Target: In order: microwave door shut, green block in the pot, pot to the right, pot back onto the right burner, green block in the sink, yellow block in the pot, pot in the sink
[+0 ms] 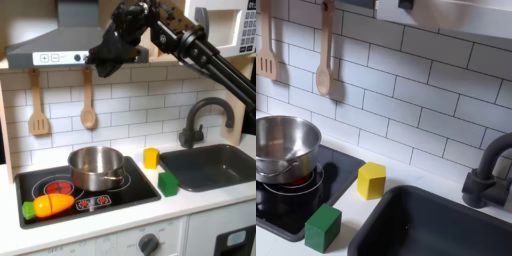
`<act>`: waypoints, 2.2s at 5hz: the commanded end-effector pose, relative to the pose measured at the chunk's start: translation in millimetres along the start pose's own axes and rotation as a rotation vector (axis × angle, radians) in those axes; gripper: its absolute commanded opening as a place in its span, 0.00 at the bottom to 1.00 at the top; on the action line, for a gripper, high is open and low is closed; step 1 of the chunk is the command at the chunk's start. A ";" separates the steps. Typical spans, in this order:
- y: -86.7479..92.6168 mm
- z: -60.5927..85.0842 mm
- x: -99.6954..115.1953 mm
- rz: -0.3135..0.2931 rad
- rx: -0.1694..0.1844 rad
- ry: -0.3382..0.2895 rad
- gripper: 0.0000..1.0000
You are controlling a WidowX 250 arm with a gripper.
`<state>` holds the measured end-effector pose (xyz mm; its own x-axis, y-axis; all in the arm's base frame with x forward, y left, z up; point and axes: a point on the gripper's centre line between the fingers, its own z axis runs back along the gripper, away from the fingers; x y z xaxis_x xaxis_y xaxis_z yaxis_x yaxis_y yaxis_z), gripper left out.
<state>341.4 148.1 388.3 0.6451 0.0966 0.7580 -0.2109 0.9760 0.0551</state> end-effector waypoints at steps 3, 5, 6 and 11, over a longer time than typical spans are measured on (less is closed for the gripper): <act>-8.8 -16.8 22.2 -0.012 -0.017 -0.022 0.00; -15.6 -22.4 27.5 -0.017 -0.027 -0.026 0.00; -15.0 -25.0 31.5 -0.016 -0.023 -0.028 0.00; -11.8 -33.8 41.2 -0.018 -0.022 -0.034 0.00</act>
<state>394.9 148.7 396.2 0.6241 0.0758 0.7776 -0.1872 0.9808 0.0546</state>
